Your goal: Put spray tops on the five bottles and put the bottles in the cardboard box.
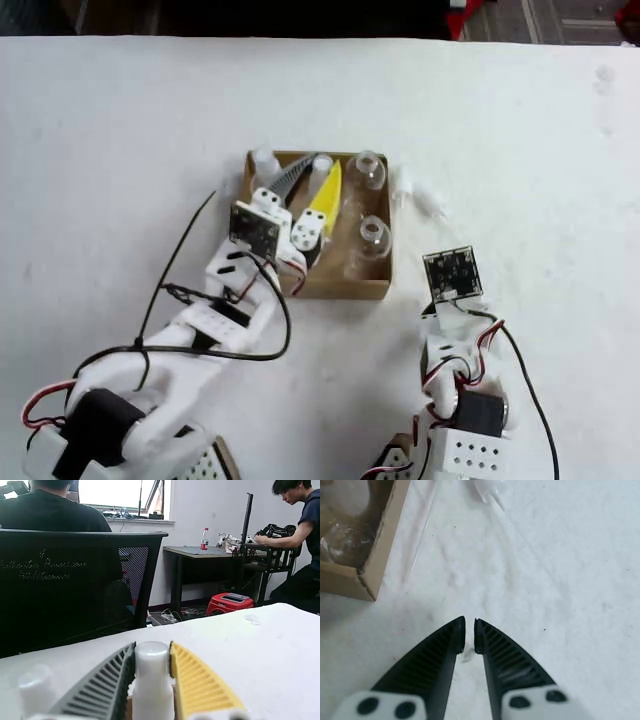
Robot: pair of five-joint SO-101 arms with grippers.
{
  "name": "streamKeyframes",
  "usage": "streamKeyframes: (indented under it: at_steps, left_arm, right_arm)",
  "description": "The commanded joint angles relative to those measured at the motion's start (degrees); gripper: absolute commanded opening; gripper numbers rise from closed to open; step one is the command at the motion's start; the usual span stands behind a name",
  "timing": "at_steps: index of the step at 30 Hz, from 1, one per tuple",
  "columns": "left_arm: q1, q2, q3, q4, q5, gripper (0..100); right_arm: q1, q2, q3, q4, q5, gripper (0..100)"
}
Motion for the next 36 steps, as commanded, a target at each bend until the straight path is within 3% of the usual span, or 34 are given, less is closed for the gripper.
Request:
streamKeyframes:
  at_steps: [1,23,27,36]
  left_arm:
    - [0.40,-2.15,-2.37,0.09,0.35,2]
    - [0.22,-1.54,-0.18,0.44,-0.18,2]
    - [0.66,-1.36,-0.18,0.44,-4.22,2]
    - [0.66,7.60,-2.11,-2.37,-3.96,2]
  right_arm:
    - [-0.57,-0.22,0.53,0.04,0.97,1.8]
    - [-0.57,-0.22,0.53,0.13,0.97,1.8]
    - [-0.57,-0.22,0.53,0.13,0.97,1.8]
    - [-0.48,-0.22,0.53,0.22,0.97,1.8]
